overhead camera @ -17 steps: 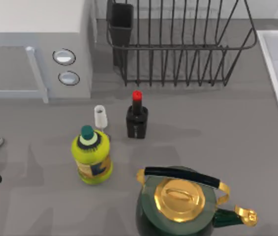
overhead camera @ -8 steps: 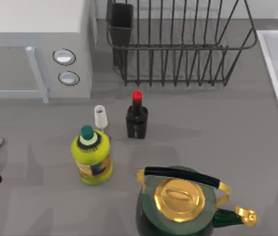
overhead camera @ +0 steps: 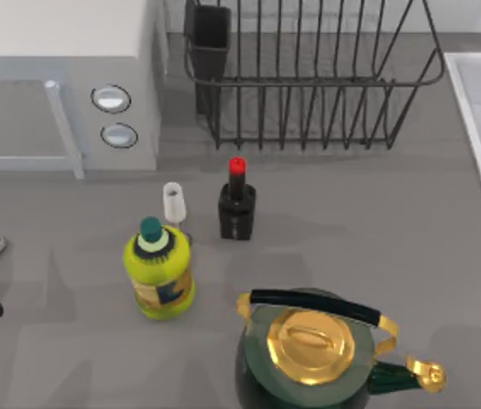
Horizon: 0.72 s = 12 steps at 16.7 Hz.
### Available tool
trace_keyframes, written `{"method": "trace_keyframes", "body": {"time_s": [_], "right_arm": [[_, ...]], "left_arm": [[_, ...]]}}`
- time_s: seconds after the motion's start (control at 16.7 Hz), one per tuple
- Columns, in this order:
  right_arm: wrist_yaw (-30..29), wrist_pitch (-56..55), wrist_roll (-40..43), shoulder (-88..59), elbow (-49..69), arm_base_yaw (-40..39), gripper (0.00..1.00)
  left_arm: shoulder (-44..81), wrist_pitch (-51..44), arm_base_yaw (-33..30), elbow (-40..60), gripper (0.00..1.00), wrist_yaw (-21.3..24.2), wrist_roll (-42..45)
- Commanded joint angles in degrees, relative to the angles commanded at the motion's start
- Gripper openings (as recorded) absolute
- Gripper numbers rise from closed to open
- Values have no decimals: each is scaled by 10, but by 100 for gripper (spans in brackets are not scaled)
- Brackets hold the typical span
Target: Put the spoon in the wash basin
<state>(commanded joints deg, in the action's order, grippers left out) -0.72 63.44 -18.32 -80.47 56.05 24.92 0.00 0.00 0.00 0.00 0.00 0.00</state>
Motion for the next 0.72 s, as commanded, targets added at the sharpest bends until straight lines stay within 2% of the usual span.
{"method": "trace_keyframes", "body": {"time_s": [0.36,0.54,0.72], "right_arm": [[0,14,-10,-34,35,-4,0],[-1,50,-28,-112,126,-16,0],[-2,102,-50,-220,271,-35,0]], "left_arm": [[0,0,0,0,100,0,0],[0,0,0,0,100,0,0],[0,0,0,0,100,0,0]]}}
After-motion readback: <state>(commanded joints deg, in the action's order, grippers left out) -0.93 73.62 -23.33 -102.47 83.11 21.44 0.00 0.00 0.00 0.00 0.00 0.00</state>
